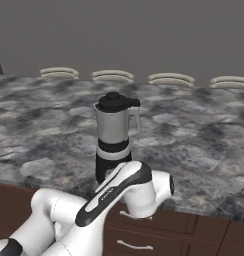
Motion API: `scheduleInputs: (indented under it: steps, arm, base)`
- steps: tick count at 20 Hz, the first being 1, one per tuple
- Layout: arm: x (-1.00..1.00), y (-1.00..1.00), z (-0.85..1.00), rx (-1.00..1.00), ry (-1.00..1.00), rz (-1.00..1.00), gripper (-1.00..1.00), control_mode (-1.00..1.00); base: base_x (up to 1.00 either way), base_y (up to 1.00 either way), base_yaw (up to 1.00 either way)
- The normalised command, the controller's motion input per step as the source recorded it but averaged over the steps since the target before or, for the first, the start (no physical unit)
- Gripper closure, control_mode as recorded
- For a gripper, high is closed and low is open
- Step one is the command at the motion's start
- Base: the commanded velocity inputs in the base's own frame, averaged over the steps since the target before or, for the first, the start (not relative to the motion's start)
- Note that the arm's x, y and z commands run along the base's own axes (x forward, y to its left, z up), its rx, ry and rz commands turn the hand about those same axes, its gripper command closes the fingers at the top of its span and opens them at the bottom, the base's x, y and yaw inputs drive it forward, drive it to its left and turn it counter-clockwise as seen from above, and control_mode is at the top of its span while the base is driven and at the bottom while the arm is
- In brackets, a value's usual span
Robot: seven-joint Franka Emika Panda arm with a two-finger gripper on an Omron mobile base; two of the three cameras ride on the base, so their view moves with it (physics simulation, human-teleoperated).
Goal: Open the blender lid, put the mango in the blender, close the lid, and start the blender.
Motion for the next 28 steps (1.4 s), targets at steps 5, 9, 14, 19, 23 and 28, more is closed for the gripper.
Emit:
scheduleInputs:
  steps: [5,9,14,19,23,28]
  arm:
    - [0.02,0.27,-0.09,0.05,-0.20,-0.10,-1.00,-1.00]
    - [0.00,0.31,-0.16,0.01,-0.14,-0.08,-1.00,-1.00]
    - [0.02,0.20,-0.06,0.00,-0.09,-0.10,-1.00,-1.00]
    - [0.05,0.07,0.00,0.00,-0.04,-0.21,-1.00,-1.00]
    - [0.06,0.05,0.00,0.00,-0.01,-0.25,-1.00,-1.00]
    - [0.13,0.13,0.00,0.00,-0.01,-0.17,-1.00,-1.00]
  base:
    - [0.00,0.00,0.00]
    - [0.00,0.00,0.00]
    - [0.00,0.00,0.00]
    - [0.00,0.00,0.00]
    - [0.00,0.00,0.00]
    - [0.00,0.00,0.00]
